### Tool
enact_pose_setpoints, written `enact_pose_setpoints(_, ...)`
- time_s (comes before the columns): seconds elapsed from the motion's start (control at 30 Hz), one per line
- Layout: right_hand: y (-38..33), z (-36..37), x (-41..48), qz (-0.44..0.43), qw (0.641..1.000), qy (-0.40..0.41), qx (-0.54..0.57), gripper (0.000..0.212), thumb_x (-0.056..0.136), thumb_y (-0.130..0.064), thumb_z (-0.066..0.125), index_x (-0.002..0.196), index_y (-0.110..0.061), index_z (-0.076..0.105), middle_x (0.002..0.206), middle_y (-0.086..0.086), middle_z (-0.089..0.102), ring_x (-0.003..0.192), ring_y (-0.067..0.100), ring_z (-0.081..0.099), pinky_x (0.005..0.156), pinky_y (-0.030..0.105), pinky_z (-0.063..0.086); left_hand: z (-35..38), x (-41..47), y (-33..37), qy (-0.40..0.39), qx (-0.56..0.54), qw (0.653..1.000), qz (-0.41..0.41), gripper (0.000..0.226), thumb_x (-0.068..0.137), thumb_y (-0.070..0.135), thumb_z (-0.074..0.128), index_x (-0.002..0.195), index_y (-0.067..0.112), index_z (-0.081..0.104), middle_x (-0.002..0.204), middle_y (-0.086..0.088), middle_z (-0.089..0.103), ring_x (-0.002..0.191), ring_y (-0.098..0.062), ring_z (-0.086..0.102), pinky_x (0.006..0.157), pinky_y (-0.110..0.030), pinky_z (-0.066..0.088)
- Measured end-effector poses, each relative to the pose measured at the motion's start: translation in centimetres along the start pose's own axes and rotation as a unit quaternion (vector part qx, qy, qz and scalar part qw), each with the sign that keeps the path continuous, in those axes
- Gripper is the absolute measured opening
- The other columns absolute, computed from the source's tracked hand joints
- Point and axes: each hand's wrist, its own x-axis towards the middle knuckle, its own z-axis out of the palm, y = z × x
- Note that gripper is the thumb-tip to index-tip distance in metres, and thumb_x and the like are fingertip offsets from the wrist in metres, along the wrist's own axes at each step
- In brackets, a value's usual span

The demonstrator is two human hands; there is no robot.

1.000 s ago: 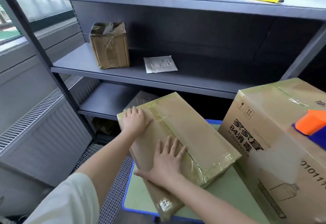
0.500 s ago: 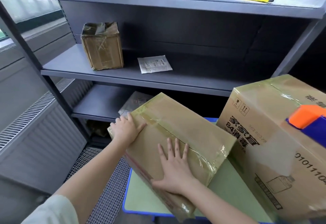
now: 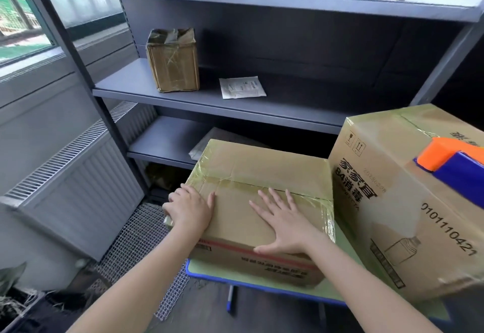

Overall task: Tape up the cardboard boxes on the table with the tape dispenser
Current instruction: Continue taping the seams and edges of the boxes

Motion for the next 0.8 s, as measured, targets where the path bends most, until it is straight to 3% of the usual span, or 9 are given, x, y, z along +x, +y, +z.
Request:
enact_pose_setpoints(0.17, 2.3, 0.3, -0.8, -0.048, 0.998, 0.012, -0.043, 0.1, 0.059, -0.092, 0.013, 0.139, -0.044, -0.024, 0.154, -0.001, -0.027, 0.139, 0.02, -0.032, 0.111, 0.047, -0.021, 0.3, -2.2, 0.4, -0.02, 0.037, 0.999, 0.001, 0.086, 0.093, 0.063, 0.015, 0.143, -0.006, 0.02, 0.129, -0.018, 0.047, 0.109, -0.028, 0.05, 0.073, -0.036, 0.047)
enact_pose_setpoints(0.27, 2.5, 0.4, -0.8, -0.057, 0.997, 0.015, -0.04, 0.101, 0.058, -0.091, 0.01, 0.14, -0.044, -0.024, 0.152, -0.003, -0.028, 0.139, 0.019, -0.031, 0.112, 0.047, -0.021, -0.1, -2.0, 0.7, -0.041, 0.051, 0.998, 0.004, 0.086, 0.094, 0.062, 0.013, 0.144, -0.007, 0.017, 0.132, -0.02, 0.045, 0.111, -0.031, 0.051, 0.073, -0.037, 0.047)
enact_pose_setpoints(0.33, 2.5, 0.3, -0.8, -0.054, 0.998, 0.012, -0.024, 0.098, 0.064, -0.09, 0.012, 0.144, -0.043, -0.018, 0.152, -0.005, -0.028, 0.139, 0.017, -0.03, 0.112, 0.047, -0.021, -0.6, -1.6, 1.2, -0.087, 0.063, 0.994, -0.015, 0.084, 0.095, 0.06, 0.011, 0.145, -0.007, 0.013, 0.144, -0.025, 0.034, 0.124, -0.038, 0.044, 0.086, -0.042, 0.045)
enact_pose_setpoints(0.4, 2.4, -0.2, -0.7, -0.038, 0.999, 0.006, 0.031, 0.087, 0.076, -0.083, 0.019, 0.148, -0.041, -0.007, 0.154, -0.01, -0.02, 0.141, 0.012, -0.025, 0.114, 0.045, -0.019, -1.5, -1.1, 1.9, -0.13, 0.08, 0.988, -0.011, 0.073, 0.099, 0.052, 0.013, 0.146, -0.003, 0.016, 0.153, -0.025, 0.017, 0.137, -0.041, 0.025, 0.105, -0.047, 0.032)
enact_pose_setpoints(0.47, 2.3, -1.1, -0.8, -0.013, 0.994, 0.014, 0.107, 0.078, 0.086, -0.072, 0.027, 0.151, -0.034, 0.005, 0.158, -0.012, -0.006, 0.144, 0.008, -0.014, 0.117, 0.04, -0.012, -1.9, -0.5, 3.0, -0.099, 0.096, 0.988, 0.063, 0.053, 0.102, 0.037, 0.02, 0.144, 0.008, 0.032, 0.15, -0.021, 0.028, 0.136, -0.037, 0.03, 0.104, -0.042, 0.034)
enact_pose_setpoints(0.53, 2.7, -2.3, -1.3, 0.028, 0.98, 0.041, 0.193, 0.068, 0.094, -0.058, 0.035, 0.151, -0.028, 0.017, 0.159, -0.01, 0.007, 0.146, 0.011, 0.001, 0.119, 0.04, 0.006, -2.8, -0.4, 4.6, -0.053, 0.085, 0.983, 0.155, 0.042, 0.099, 0.025, 0.027, 0.13, 0.015, 0.052, 0.134, -0.011, 0.049, 0.121, -0.029, 0.049, 0.086, -0.033, 0.041)
enact_pose_setpoints(0.63, 4.4, -5.0, -3.1, 0.087, 0.957, 0.136, 0.24, 0.051, 0.098, -0.04, 0.043, 0.145, -0.022, 0.035, 0.152, -0.005, 0.027, 0.137, 0.015, 0.03, 0.11, 0.039, 0.032, -4.7, -0.9, 8.3, -0.012, -0.06, 0.969, 0.238, 0.029, 0.095, 0.014, 0.033, 0.111, 0.006, 0.057, 0.113, -0.012, 0.058, 0.102, -0.032, 0.058, 0.074, -0.033, 0.043)
enact_pose_setpoints(0.7, 6.1, -6.7, -4.9, 0.122, 0.946, 0.209, 0.215, 0.043, 0.098, -0.033, 0.044, 0.139, -0.018, 0.046, 0.143, -0.003, 0.04, 0.131, 0.015, 0.039, 0.106, 0.036, 0.037, -6.5, -1.8, 11.5, 0.001, -0.152, 0.944, 0.292, 0.03, 0.096, 0.012, 0.032, 0.111, 0.005, 0.056, 0.111, -0.015, 0.062, 0.097, -0.033, 0.059, 0.074, -0.035, 0.045)
enact_pose_setpoints(0.8, 9.0, -8.5, -7.9, 0.159, 0.926, 0.304, 0.159, 0.037, 0.097, -0.024, 0.046, 0.131, -0.013, 0.055, 0.131, 0.0, 0.051, 0.123, 0.016, 0.045, 0.1, 0.035, 0.041, -9.4, -4.2, 16.1, 0.019, -0.26, 0.888, 0.378, 0.037, 0.098, 0.015, 0.034, 0.129, 0.009, 0.052, 0.121, -0.014, 0.061, 0.106, -0.03, 0.058, 0.09, -0.035, 0.047)
